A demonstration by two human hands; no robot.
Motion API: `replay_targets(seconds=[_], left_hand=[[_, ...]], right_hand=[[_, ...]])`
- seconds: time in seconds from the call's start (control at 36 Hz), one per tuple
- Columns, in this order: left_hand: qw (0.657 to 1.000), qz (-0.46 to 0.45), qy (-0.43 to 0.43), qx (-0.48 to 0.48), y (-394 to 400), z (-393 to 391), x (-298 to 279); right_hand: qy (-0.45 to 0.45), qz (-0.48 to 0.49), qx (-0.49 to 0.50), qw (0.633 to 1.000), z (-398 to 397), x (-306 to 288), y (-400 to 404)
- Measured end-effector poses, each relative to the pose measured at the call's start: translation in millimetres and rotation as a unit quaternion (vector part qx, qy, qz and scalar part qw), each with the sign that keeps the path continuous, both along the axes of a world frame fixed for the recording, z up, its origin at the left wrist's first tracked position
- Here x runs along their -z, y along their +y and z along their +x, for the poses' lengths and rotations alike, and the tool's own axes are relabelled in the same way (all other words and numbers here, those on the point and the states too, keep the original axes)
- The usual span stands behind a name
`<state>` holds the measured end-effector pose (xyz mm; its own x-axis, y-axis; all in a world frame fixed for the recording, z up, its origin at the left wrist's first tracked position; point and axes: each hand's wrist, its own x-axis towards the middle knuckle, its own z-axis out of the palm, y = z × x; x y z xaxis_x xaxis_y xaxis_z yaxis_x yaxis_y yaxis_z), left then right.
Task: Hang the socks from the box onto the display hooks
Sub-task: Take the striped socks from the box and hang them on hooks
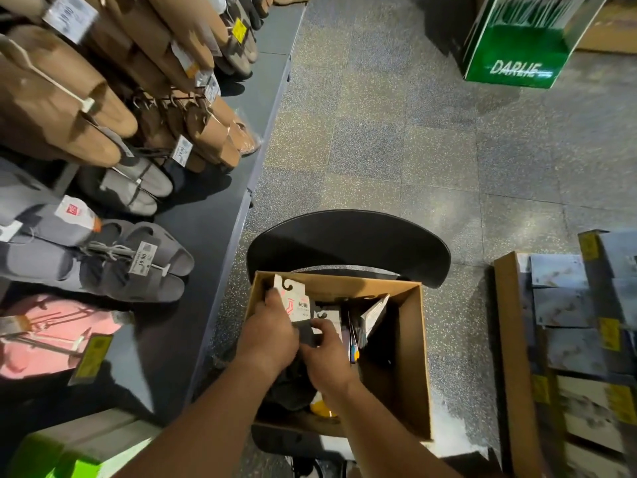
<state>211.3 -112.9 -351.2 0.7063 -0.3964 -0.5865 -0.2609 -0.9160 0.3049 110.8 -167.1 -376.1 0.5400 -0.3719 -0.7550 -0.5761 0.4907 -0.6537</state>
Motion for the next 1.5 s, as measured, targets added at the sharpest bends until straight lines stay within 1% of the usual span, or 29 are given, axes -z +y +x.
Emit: replay_targets(seconds=[0.03, 0.06, 0.08, 0.11, 0.14, 0.17, 0.19, 0.25, 0.31, 0.36, 0.5, 0.61, 0.72, 0.81, 0.86, 0.92, 0.97, 1.0, 1.06, 1.11, 1.17, 1.19, 1.28, 1.33, 1.39, 1.42, 1.47, 1.5], left_hand=[[0.994, 0.020, -0.078, 0.074, 0.0, -3.5, -1.6], [0.980, 0.019, -0.146, 0.134, 0.0, -5.7, -3.9], [0.967, 0.007, -0.185, 0.177, 1.1, -6.1, -0.4], [0.960, 0.000, -0.184, 0.209, 2.2, -5.6, 1.8], [0.958, 0.002, -0.156, 0.239, 3.1, -3.6, 5.8], [0.957, 0.022, -0.118, 0.266, 4.2, -2.2, 9.0], [0.953, 0.045, -0.091, 0.286, 5.1, -0.4, 11.7], [0.946, 0.069, -0.079, 0.308, 8.0, 3.3, 16.7], [0.948, 0.069, -0.084, 0.300, 11.8, 6.1, 23.1], [0.952, 0.059, -0.086, 0.287, 15.8, 7.9, 26.3], [0.964, 0.030, -0.070, 0.256, 23.1, 10.9, 29.4], [0.968, 0.024, -0.057, 0.242, 21.1, 14.4, 26.9], [0.974, 0.008, -0.038, 0.223, 19.6, 15.7, 22.7], [0.978, -0.011, -0.010, 0.206, 18.5, 19.2, 14.4], [0.975, -0.017, 0.012, 0.221, 20.4, 22.3, 9.0], [0.967, -0.018, 0.014, 0.255, 24.1, 22.5, -0.3], [0.955, -0.013, -0.005, 0.295, 30.5, 19.7, -9.2], [0.951, -0.010, -0.018, 0.308, 34.7, 17.6, -13.2], [0.955, -0.023, -0.024, 0.296, 45.9, 15.0, -17.1], [0.971, -0.062, -0.006, 0.231, 56.0, 14.0, -19.0], [0.984, -0.072, 0.007, 0.162, 59.5, 15.0, -24.9], [0.988, -0.063, -0.008, 0.144, 58.7, 15.9, -27.3], [0.987, -0.020, -0.116, 0.112, 57.7, 24.8, -35.1], [0.984, -0.033, -0.155, 0.079, 61.1, 35.1, -34.5], [0.981, -0.084, -0.157, 0.072, 63.2, 43.6, -32.6], [0.979, -0.115, -0.148, 0.085, 59.8, 44.6, -33.5], [0.974, -0.156, -0.105, 0.130, 43.7, 39.5, -36.8], [0.974, -0.155, -0.066, 0.148, 35.0, 34.6, -37.1]], right_hand=[[0.004, -0.011, -0.005, 1.000, 2.7, 0.9, 1.6], [0.008, -0.026, -0.018, 0.999, 5.1, 2.7, 2.6], [0.010, -0.037, -0.030, 0.999, 6.5, 4.0, 2.6], [0.009, -0.041, -0.039, 0.998, 5.5, 5.7, 1.6], [0.007, -0.043, -0.034, 0.998, 3.4, 8.7, -1.8], [0.022, -0.049, -0.022, 0.998, -1.2, 13.5, -6.8], [0.054, -0.063, 0.002, 0.997, -7.0, 18.4, -13.8], [0.162, -0.109, 0.049, 0.980, -21.1, 34.4, -29.2], [0.264, -0.137, 0.054, 0.953, -30.7, 55.7, -42.1], [0.323, -0.139, 0.045, 0.935, -31.4, 74.4, -51.9], [0.350, -0.143, 0.058, 0.924, -11.3, 102.0, -73.2], [0.306, -0.186, 0.051, 0.932, -18.0, 100.6, -86.9], [0.249, -0.238, 0.069, 0.936, -44.2, 77.6, -79.0], [0.192, -0.302, 0.013, 0.934, -61.6, 42.6, -65.5], [0.116, -0.334, 0.005, 0.935, -63.9, 10.5, -60.2], [0.031, -0.290, 0.030, 0.956, -57.0, -21.7, -59.0], [-0.045, -0.196, 0.068, 0.977, -43.2, -40.4, -62.3], [-0.071, -0.148, 0.078, 0.983, -33.8, -46.2, -64.7], [-0.091, -0.054, 0.089, 0.990, -11.5, -47.5, -66.9], [-0.085, -0.007, 0.069, 0.994, 11.5, -38.5, -61.5], [-0.058, -0.018, 0.033, 0.998, 30.8, -17.2, -49.4], [-0.035, -0.039, 0.005, 0.999, 37.3, -6.6, -41.4], [0.006, -0.080, -0.037, 0.996, 45.8, 18.6, -25.4], [0.017, -0.109, -0.052, 0.993, 47.8, 22.7, -24.7], [0.027, -0.141, -0.057, 0.988, 52.4, 28.7, -21.2], [0.028, -0.162, -0.055, 0.985, 54.5, 28.5, -17.2], [0.032, -0.204, -0.043, 0.978, 59.4, 30.3, -5.2], [0.022, -0.207, -0.032, 0.978, 61.2, 30.1, 0.3]])
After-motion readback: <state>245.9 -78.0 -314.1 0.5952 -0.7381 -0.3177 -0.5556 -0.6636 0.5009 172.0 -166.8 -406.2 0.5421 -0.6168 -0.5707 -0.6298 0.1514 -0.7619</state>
